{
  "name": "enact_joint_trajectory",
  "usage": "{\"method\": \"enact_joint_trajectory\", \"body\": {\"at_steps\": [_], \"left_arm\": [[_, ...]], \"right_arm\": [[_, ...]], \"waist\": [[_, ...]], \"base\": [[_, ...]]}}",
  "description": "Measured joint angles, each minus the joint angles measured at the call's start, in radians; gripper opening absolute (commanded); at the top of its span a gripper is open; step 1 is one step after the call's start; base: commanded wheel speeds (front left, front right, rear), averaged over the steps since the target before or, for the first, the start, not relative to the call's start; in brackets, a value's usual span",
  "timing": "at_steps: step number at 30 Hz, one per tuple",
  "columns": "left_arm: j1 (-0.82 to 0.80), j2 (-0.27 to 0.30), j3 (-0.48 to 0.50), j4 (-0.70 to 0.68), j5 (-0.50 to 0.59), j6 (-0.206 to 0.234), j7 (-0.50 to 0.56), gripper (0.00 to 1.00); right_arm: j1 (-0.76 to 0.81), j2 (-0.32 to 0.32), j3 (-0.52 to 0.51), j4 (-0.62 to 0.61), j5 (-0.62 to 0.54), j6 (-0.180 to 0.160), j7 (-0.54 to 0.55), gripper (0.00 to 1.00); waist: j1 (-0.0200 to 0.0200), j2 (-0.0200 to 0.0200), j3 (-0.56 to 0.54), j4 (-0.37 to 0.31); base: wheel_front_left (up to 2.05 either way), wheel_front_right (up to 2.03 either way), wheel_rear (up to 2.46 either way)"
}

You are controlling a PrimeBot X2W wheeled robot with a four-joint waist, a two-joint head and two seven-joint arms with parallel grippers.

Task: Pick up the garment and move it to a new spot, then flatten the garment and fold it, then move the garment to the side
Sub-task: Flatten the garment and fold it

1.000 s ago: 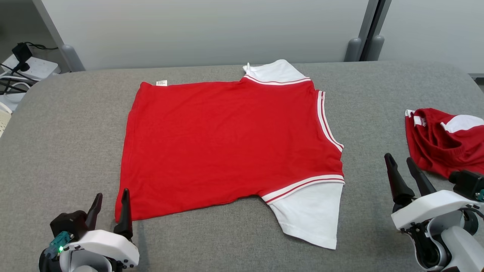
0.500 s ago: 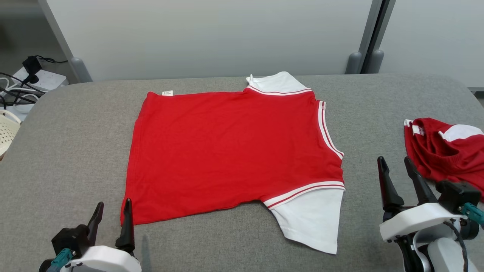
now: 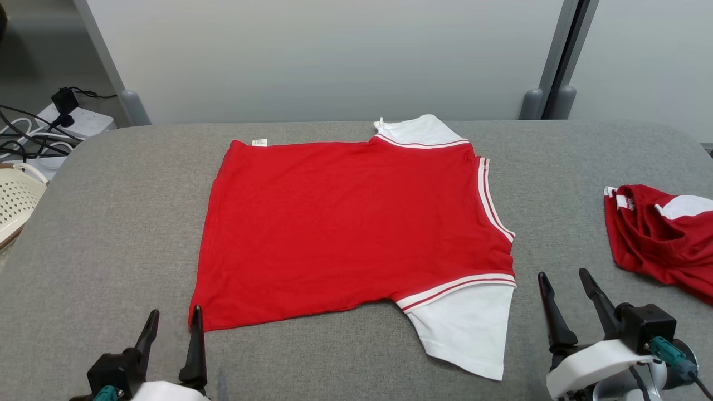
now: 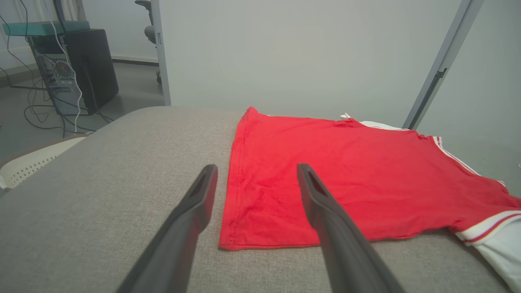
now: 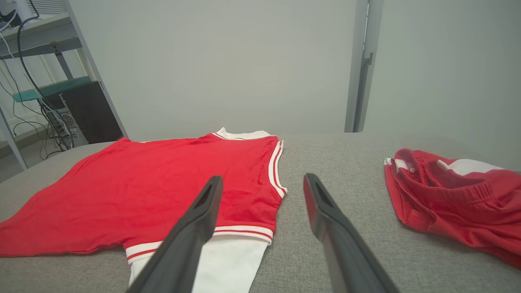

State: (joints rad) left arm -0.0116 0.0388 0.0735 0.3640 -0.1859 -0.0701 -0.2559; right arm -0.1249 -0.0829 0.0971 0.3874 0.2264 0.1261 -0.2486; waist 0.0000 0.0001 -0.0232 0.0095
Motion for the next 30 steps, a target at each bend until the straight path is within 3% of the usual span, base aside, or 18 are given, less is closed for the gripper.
{"method": "enact_joint_trajectory", "body": {"at_steps": [19, 30], "left_arm": [[0.034, 0.001, -0.034, -0.007, 0.001, 0.02, 0.0, 1.0], [0.034, 0.001, -0.086, 0.021, -0.004, 0.017, 0.0, 1.0]], "right_arm": [[0.024, 0.017, 0.001, 0.001, -0.06, 0.0, 0.0, 1.0], [0.023, 0.013, 0.099, 0.17, -0.071, 0.0, 0.0, 1.0]], "waist": [[0.0, 0.0, 0.01, 0.005], [0.0, 0.0, 0.031, 0.016]], "base": [[0.0, 0.0, 0.0], [0.0, 0.0, 0.0]]}}
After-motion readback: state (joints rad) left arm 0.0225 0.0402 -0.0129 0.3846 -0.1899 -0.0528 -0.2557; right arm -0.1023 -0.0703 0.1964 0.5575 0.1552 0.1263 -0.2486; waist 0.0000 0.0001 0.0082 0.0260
